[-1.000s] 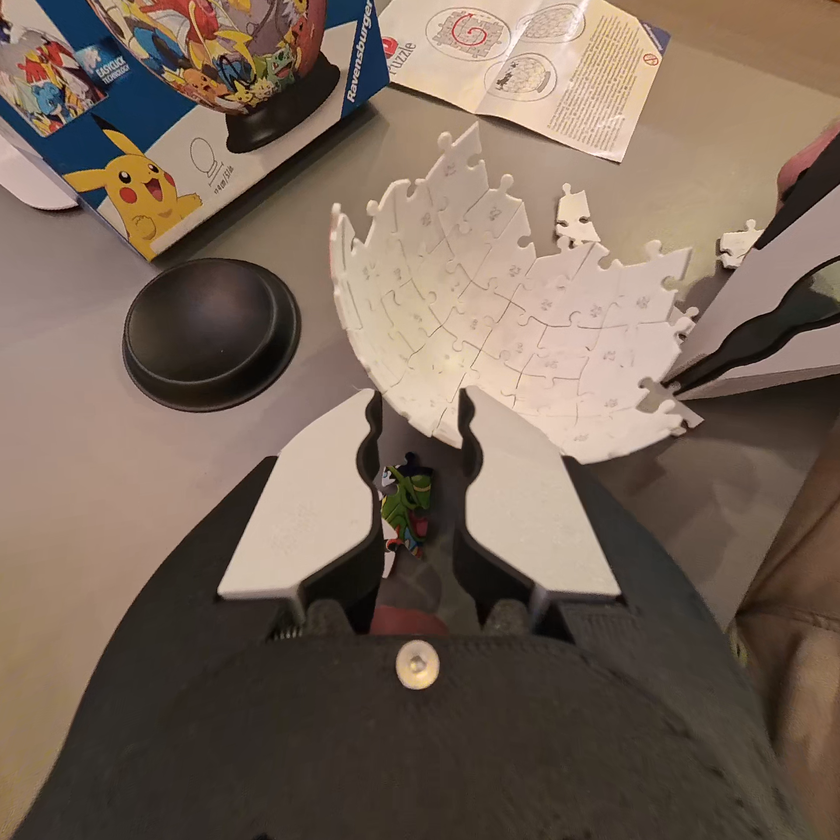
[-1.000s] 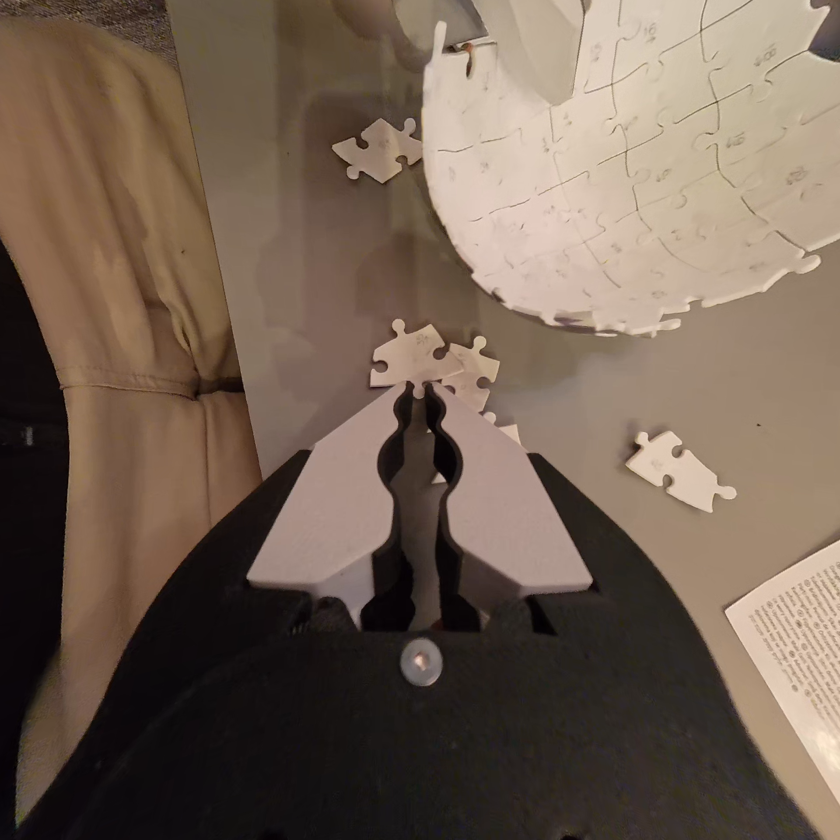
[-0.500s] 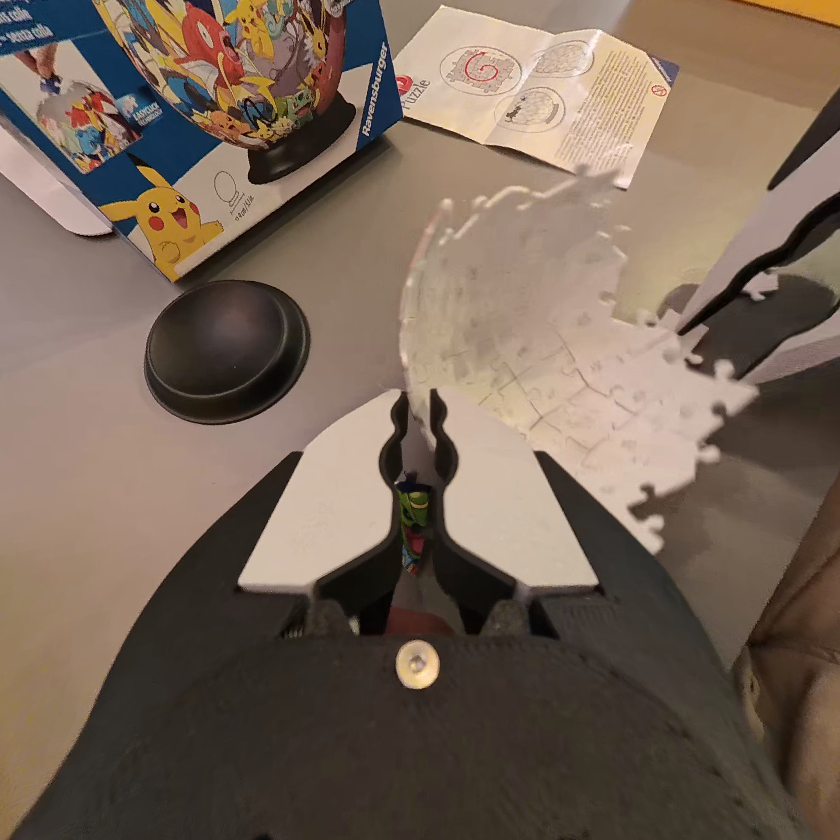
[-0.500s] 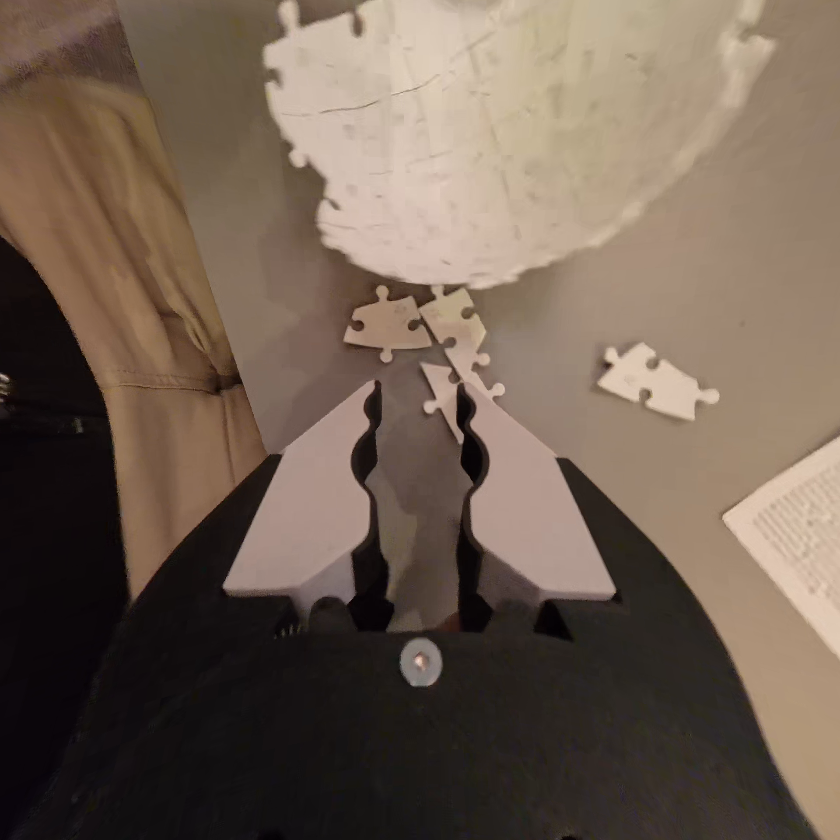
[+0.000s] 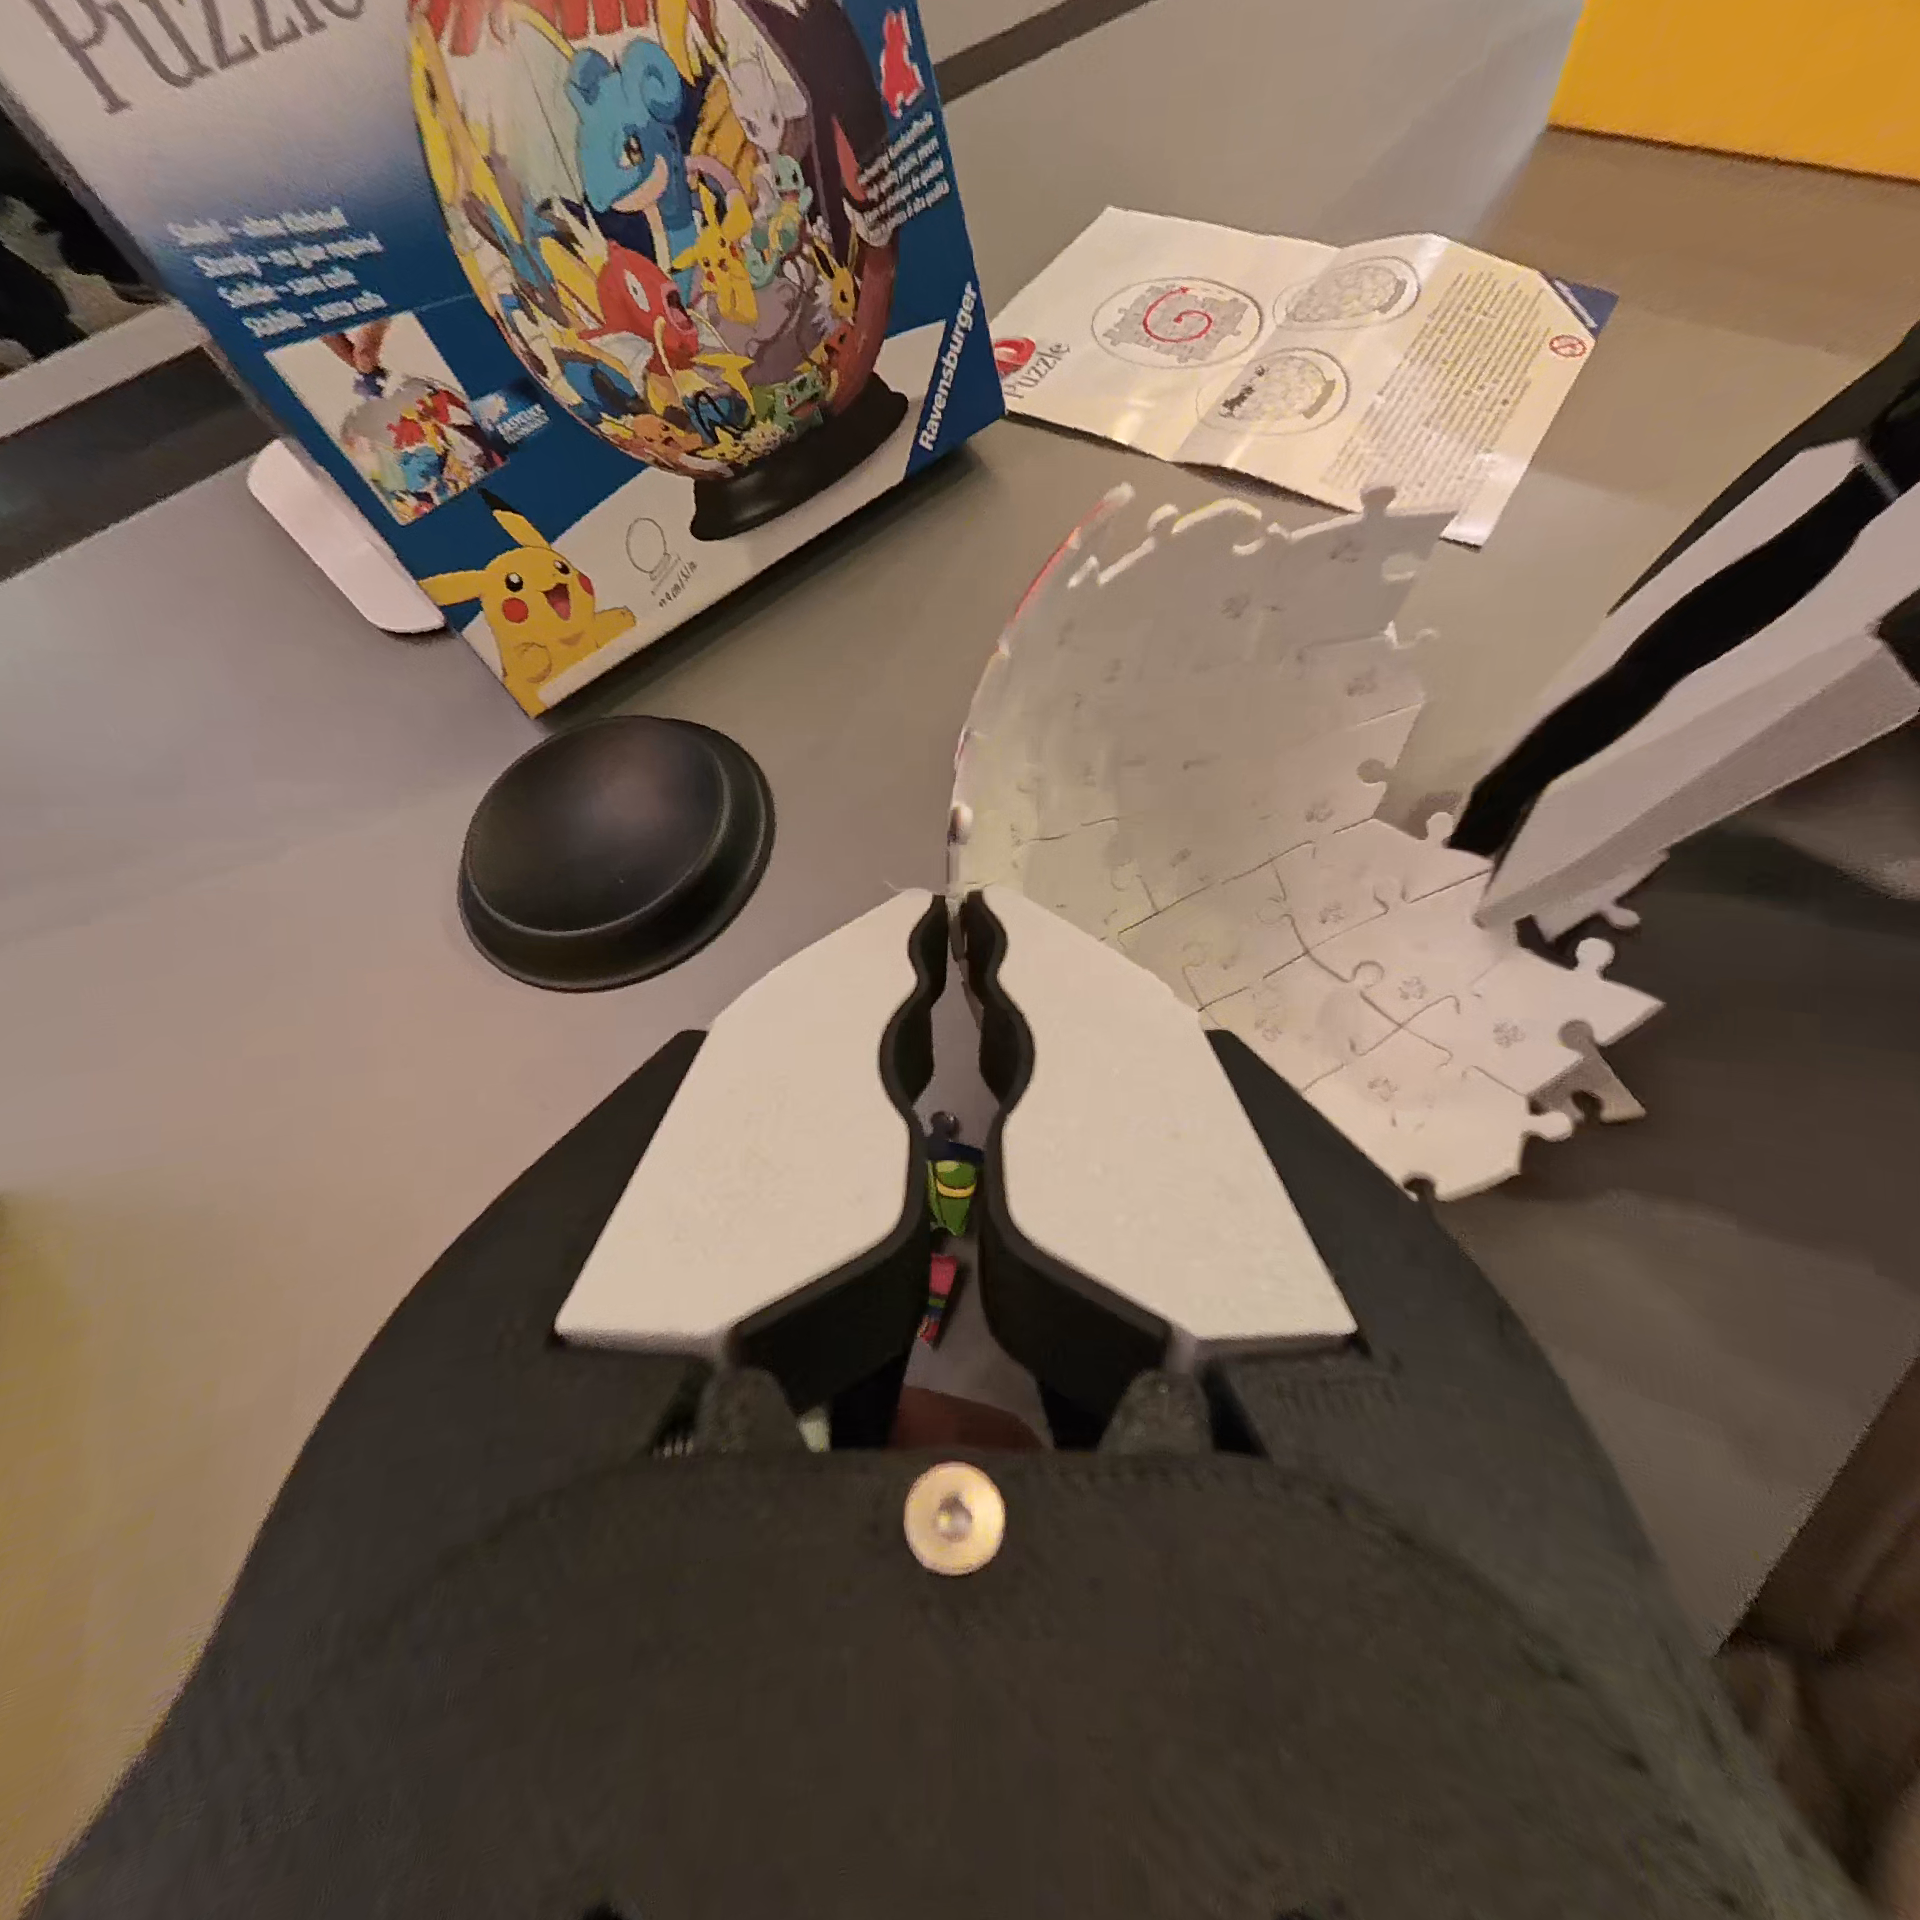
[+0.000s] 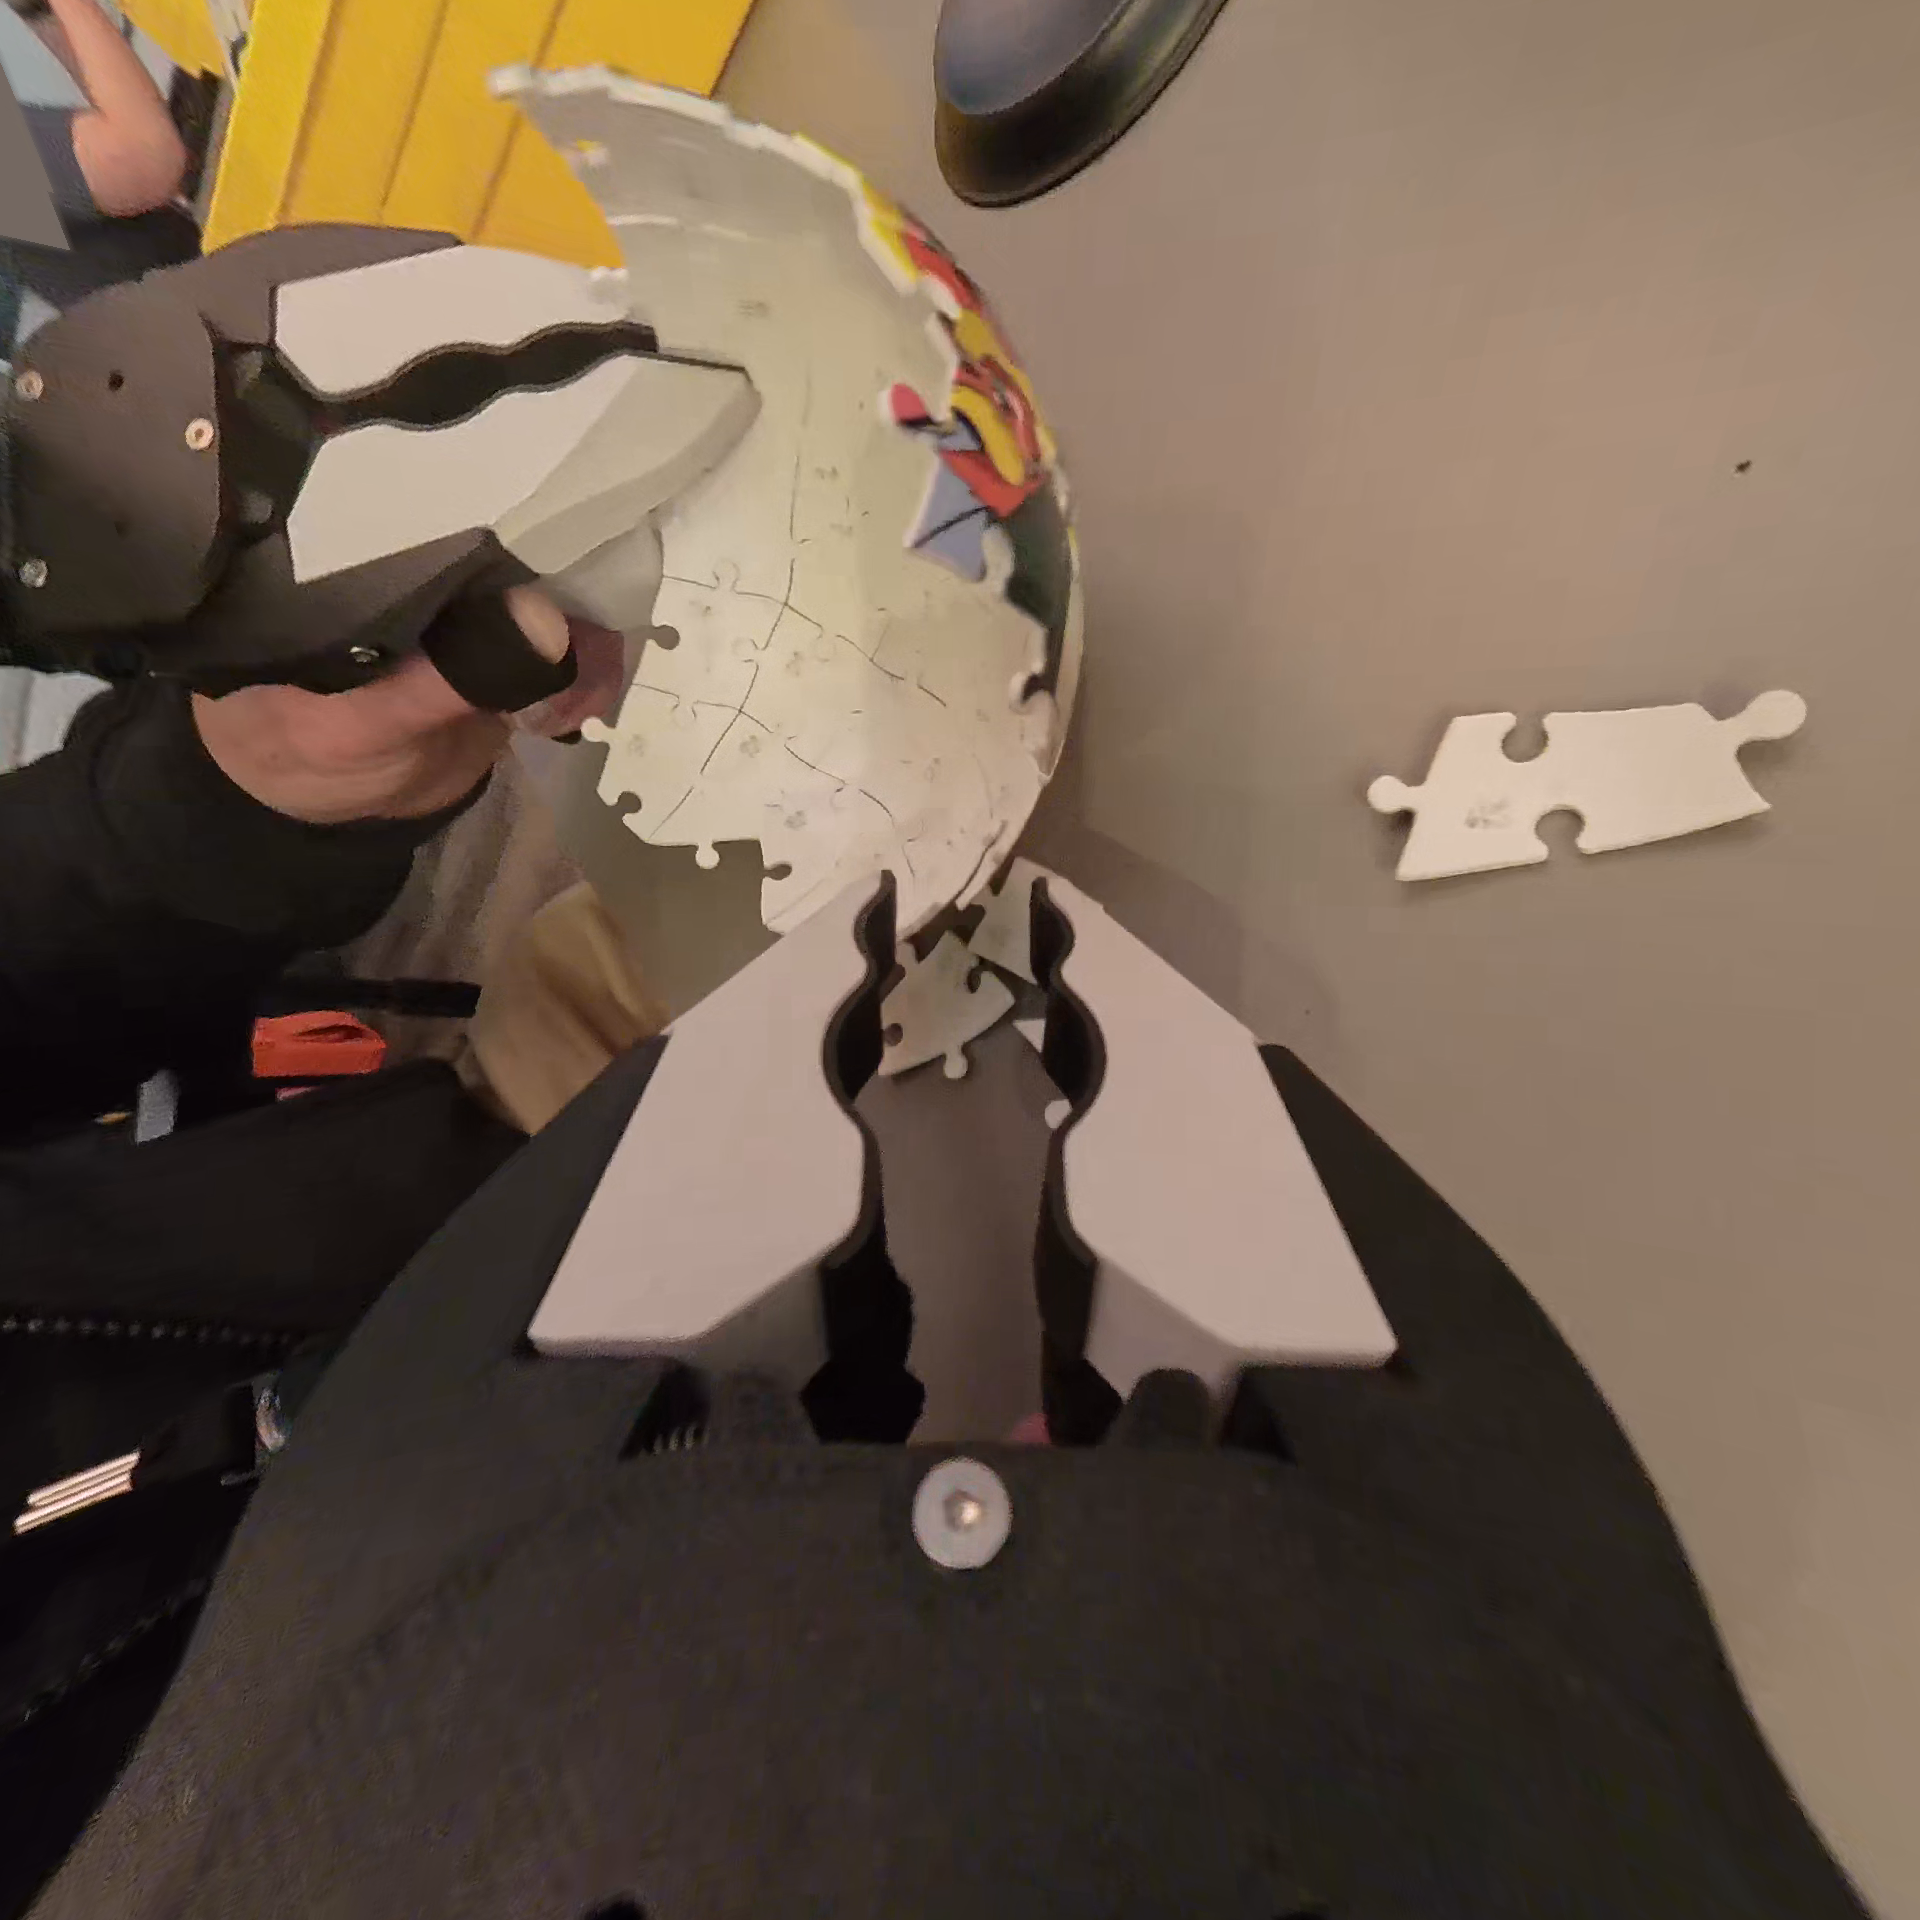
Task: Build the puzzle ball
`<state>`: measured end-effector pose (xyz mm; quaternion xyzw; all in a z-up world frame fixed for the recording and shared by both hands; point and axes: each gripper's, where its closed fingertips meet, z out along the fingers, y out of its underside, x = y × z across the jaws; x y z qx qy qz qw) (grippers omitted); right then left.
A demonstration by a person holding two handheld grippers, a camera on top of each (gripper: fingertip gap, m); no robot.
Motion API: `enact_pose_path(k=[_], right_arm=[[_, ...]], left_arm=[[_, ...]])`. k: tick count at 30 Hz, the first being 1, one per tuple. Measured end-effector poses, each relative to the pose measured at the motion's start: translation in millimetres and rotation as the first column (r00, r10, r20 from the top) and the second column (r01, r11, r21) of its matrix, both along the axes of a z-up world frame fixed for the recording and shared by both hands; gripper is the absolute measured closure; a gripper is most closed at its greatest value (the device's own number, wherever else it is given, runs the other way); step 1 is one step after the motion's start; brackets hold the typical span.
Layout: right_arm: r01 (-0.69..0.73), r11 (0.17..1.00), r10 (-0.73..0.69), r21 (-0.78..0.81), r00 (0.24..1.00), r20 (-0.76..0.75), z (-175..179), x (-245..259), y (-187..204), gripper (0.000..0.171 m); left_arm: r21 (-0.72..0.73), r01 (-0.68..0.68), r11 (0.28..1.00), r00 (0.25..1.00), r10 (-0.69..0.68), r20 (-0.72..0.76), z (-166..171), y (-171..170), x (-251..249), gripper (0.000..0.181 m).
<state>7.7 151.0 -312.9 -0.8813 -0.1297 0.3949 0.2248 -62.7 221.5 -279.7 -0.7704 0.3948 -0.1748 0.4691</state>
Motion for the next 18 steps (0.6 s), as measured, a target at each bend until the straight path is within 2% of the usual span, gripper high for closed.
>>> enact_pose_path(k=[4, 10, 18], right_arm=[[0.043, 0.999, -0.044, -0.034, 0.998, -0.053, -1.8, -5.7, 7.6, 0.154], [0.086, 0.995, -0.089, -0.048, 0.995, -0.05, -9.5, -6.3, 15.8, 0.166], [0.094, 0.995, -0.095, -0.027, 0.995, -0.04, -9.8, -5.2, 19.6, 0.17]], left_arm=[[0.041, -0.019, 0.999, 1.0, 0.018, 0.021, 5.2, -1.1, 0.1, 0.179], [0.058, -0.035, 0.998, 0.998, 0.032, 0.055, 9.9, -1.2, -0.3, 0.179], [0.082, -0.044, 0.996, 0.995, 0.036, 0.093, 15.3, -3.5, 0.2, 0.178]])
